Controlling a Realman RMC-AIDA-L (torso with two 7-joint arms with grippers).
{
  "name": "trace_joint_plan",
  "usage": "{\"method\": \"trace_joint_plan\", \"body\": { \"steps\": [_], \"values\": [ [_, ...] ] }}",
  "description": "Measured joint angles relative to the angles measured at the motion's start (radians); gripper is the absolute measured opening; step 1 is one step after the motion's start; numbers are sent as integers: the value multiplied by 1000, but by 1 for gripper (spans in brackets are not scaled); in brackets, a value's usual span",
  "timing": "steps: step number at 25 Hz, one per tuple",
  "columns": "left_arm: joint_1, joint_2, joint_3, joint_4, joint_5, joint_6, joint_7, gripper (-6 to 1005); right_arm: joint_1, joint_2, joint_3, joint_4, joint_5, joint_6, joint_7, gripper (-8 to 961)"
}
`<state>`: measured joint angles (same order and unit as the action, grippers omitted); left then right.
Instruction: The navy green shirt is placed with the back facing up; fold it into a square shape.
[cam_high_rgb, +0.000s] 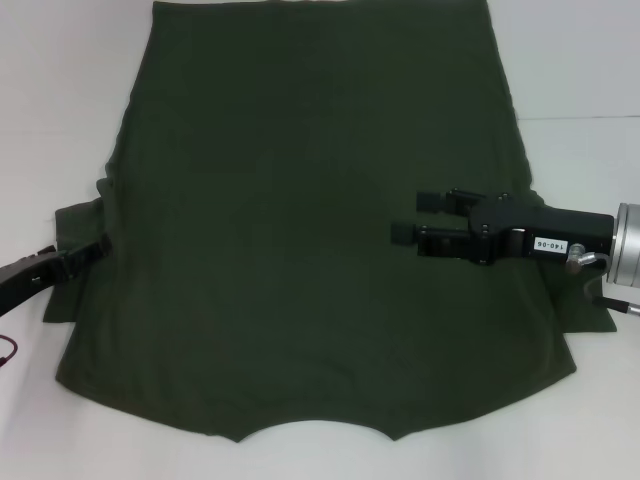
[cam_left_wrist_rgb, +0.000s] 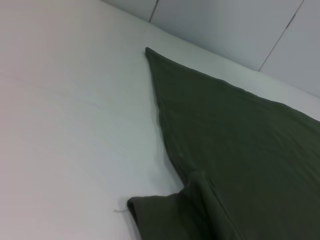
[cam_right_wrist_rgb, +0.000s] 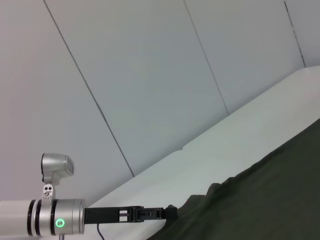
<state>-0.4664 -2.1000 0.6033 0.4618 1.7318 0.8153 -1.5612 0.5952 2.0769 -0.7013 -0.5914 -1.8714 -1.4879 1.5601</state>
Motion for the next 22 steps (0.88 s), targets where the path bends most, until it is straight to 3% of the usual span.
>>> {"method": "trace_joint_plan", "body": {
  "steps": [22],
  "values": [
    [1, 6, 41, 9, 2, 12, -19, 859, 0, 0, 0, 2, 0, 2, 0, 915]
  ]
}}
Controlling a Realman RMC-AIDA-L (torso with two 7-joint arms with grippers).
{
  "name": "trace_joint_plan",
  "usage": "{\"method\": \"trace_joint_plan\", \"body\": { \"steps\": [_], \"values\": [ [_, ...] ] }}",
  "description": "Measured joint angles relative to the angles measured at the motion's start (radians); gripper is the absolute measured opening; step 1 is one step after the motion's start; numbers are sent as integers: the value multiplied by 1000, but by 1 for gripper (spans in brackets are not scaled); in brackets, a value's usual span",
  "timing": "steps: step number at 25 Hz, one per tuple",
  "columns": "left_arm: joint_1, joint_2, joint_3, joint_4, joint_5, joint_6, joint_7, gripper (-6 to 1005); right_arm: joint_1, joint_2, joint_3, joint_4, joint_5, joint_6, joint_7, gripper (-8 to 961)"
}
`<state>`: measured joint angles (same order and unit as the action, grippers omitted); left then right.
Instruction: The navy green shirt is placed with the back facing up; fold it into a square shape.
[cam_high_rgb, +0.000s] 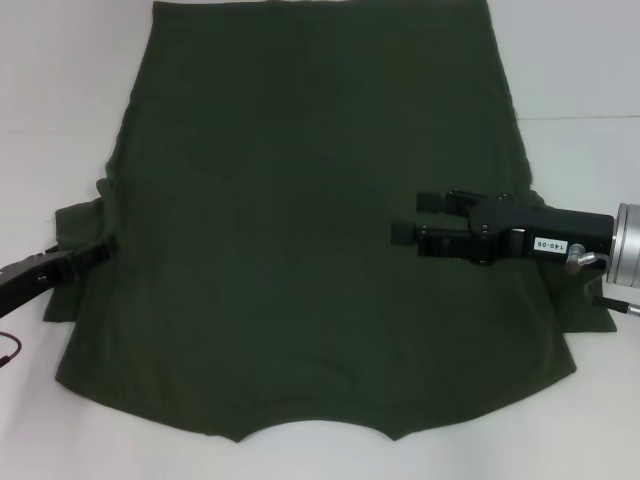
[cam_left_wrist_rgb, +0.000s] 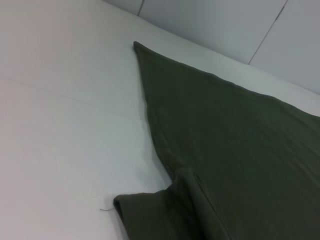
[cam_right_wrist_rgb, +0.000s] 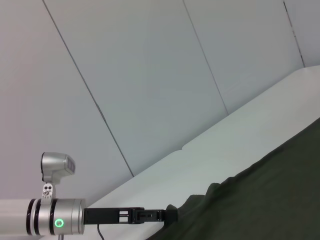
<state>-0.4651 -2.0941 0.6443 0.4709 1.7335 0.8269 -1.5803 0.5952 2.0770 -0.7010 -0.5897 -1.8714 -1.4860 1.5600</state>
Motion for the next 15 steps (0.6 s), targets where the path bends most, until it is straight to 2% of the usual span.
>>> {"method": "trace_joint_plan", "body": {
  "steps": [7, 12, 15],
  "values": [
    [1, 10, 20, 1, 11, 0, -8, 842, 0, 0, 1, 1, 0, 1, 0, 915],
    [1, 14, 29, 4, 23, 4, -16, 622, 0, 0, 3, -2, 0, 1, 0, 915],
    [1, 14, 29, 12, 23, 5, -24, 554, 0, 0, 3, -2, 0, 1, 0, 915]
  ]
}}
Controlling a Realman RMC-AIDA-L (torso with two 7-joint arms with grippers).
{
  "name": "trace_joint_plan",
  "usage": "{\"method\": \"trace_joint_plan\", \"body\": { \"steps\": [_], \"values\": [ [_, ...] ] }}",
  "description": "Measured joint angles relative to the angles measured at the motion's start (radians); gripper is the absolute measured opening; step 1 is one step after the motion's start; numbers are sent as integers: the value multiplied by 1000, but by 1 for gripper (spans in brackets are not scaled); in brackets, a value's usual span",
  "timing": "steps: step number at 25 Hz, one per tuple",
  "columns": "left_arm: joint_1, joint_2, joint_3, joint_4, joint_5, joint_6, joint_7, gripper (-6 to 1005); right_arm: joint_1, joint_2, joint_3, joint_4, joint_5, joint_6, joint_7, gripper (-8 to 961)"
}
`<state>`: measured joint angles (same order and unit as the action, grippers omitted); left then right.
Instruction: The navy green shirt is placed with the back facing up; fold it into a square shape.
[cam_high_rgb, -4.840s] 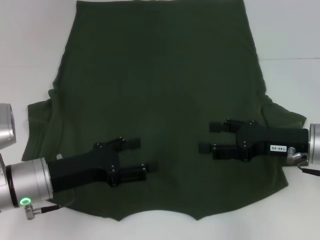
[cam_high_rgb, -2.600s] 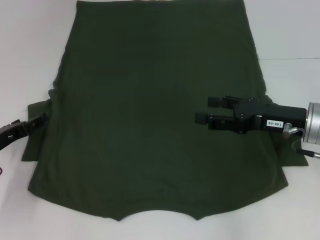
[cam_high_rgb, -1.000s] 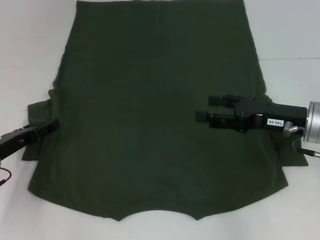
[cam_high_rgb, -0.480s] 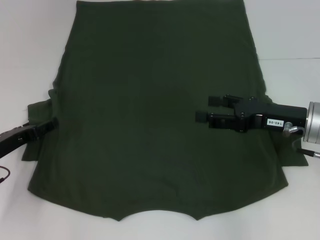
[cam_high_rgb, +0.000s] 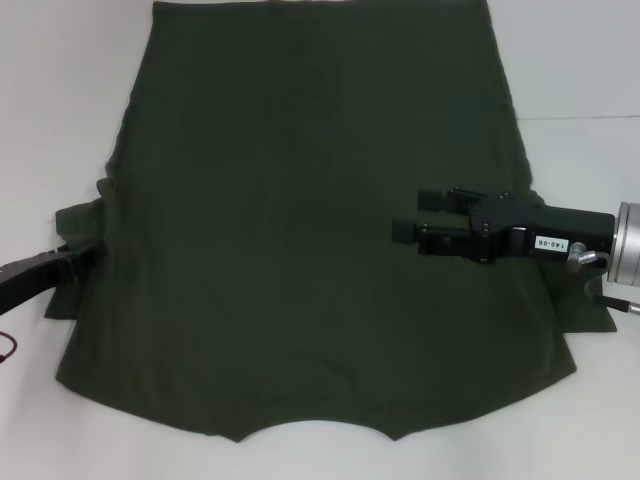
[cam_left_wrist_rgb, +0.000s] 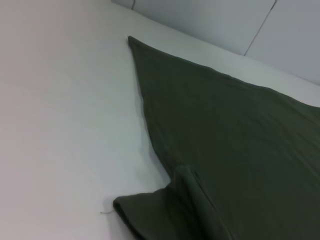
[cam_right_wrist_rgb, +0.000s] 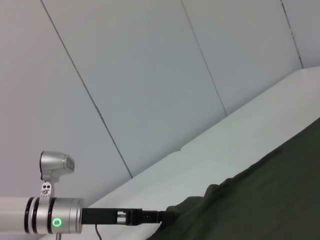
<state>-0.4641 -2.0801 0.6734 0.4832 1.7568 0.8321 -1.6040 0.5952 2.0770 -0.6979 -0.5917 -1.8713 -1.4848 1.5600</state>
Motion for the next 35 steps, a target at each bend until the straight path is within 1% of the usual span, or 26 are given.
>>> {"method": "trace_joint_plan", "body": {
  "steps": [8, 13, 19, 28, 35],
  "values": [
    [-4, 2, 5, 2, 4, -6, -11, 374, -1, 0, 0, 0, 1, 0, 0, 915],
    [-7, 3, 7, 2, 18, -8, -14, 167, -3, 0, 0, 0, 1, 0, 0, 915],
    [-7, 4, 6, 1, 18, -8, -14, -1, -6, 0, 0, 0, 4, 0, 0, 915],
    [1, 21, -1, 24, 18, -16, -14, -1, -5, 0, 0, 4, 18, 1, 0, 914],
    [-1, 39, -2, 35, 27, -58, -14, -2, 0, 7, 0, 7, 25, 13, 0, 914]
  ]
}}
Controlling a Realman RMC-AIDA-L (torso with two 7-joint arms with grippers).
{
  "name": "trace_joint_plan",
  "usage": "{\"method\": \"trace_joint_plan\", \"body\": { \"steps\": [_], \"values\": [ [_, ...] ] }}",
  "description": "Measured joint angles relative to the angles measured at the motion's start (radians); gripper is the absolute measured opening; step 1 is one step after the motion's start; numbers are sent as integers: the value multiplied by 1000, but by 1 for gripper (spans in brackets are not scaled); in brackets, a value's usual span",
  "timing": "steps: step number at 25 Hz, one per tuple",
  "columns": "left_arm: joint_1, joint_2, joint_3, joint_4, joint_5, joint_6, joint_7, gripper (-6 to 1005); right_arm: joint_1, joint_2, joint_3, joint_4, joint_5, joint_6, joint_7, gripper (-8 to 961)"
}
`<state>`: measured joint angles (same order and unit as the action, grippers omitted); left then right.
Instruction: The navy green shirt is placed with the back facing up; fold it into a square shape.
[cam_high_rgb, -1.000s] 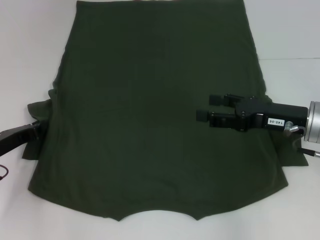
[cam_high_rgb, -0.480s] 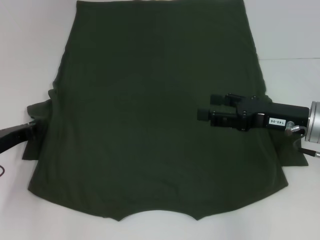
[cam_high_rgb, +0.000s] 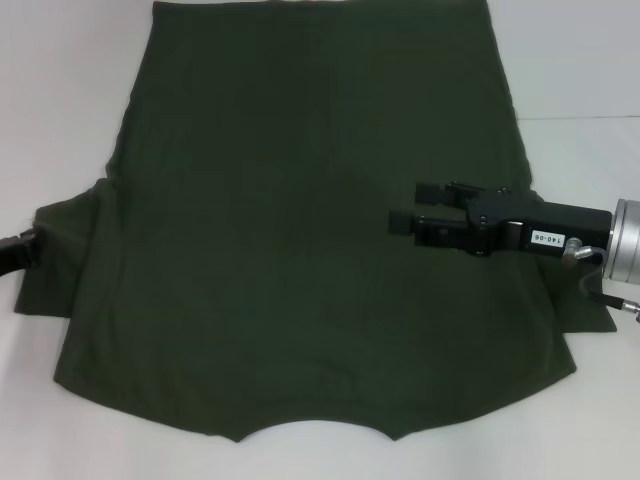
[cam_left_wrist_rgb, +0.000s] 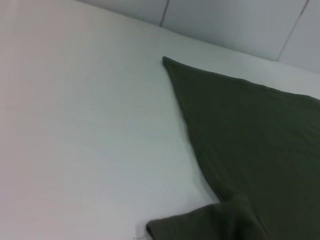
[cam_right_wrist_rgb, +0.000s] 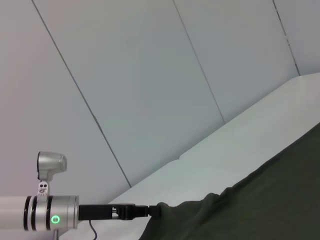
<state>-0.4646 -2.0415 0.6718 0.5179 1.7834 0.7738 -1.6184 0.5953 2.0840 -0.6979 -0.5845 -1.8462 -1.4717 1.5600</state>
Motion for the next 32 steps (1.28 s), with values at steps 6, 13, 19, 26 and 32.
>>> {"method": "trace_joint_plan", "body": {
  "steps": [6, 13, 19, 26, 32],
  "values": [
    [-12, 8, 7, 14, 2, -46, 5, -2, 8, 2, 0, 4, 0, 7, 0, 914],
    [-30, 20, 8, 28, 2, -65, 7, -1, 14, 2, 0, 10, 2, 11, 0, 914],
    [-53, 27, 8, 47, 38, -99, 9, -1, 17, 2, 0, 14, 3, 17, 10, 914],
    [-83, 30, 11, 55, 84, -143, 9, -1, 17, 2, -1, 16, 3, 18, 13, 914],
    [-86, 30, 8, 67, 102, -173, 9, -2, 17, 2, -2, 16, 2, 22, 14, 914]
  ]
}}
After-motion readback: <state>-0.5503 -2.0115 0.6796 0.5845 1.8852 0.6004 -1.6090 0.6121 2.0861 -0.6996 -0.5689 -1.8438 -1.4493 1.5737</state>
